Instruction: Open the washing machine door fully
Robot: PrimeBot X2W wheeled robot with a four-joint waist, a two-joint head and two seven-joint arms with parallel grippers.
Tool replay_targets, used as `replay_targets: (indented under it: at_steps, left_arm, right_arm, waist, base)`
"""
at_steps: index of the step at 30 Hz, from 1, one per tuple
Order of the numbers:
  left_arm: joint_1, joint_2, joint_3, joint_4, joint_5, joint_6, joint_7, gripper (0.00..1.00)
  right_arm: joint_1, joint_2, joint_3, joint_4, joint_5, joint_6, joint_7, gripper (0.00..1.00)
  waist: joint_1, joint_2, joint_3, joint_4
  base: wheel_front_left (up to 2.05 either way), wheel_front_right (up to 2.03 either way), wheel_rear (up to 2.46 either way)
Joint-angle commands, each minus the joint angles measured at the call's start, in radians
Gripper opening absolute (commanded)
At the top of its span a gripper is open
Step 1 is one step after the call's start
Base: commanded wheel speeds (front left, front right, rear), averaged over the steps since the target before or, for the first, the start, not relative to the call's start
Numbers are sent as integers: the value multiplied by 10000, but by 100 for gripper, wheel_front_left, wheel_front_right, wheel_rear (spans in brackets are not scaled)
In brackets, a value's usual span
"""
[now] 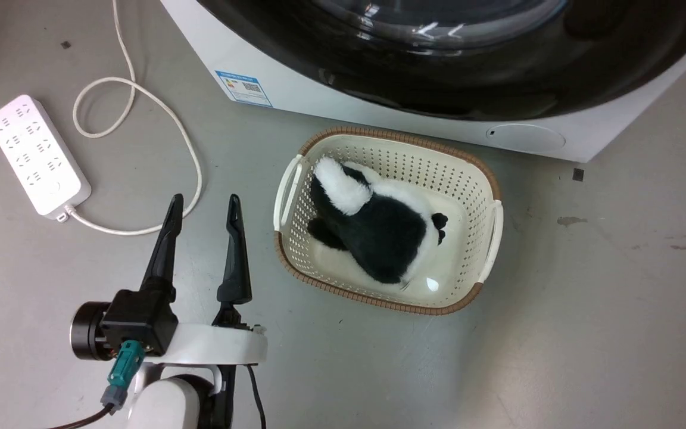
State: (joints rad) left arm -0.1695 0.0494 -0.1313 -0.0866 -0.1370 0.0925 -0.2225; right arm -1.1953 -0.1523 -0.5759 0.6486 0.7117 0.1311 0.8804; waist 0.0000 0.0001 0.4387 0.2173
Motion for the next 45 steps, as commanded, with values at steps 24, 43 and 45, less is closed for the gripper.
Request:
replay_targets:
  at_steps: [24, 43, 45]
  left_arm:
    - [1199, 8, 91, 1013, -74, -725, -393, 100]
    - [2219, 8, -169, 1303, -109, -1364, -393, 100]
    - [2218, 8, -129, 1302, -153, -1391, -393, 100]
  right_arm:
    - [4649, 1019, 1557, -1338, 3655, -4, 3291, 0]
    - [8240, 1020, 7922, -3295, 7456, -4, 642, 0]
    - [8327, 1021, 8380, -3499, 7437, -4, 261, 0]
  waist:
    - [0, -1, -2554, -300]
    - [0, -1, -3417, -64]
    - [0, -1, -3371, -46]
  base:
    - [0, 0, 0]
    - [0, 0, 0]
    - [0, 0, 0]
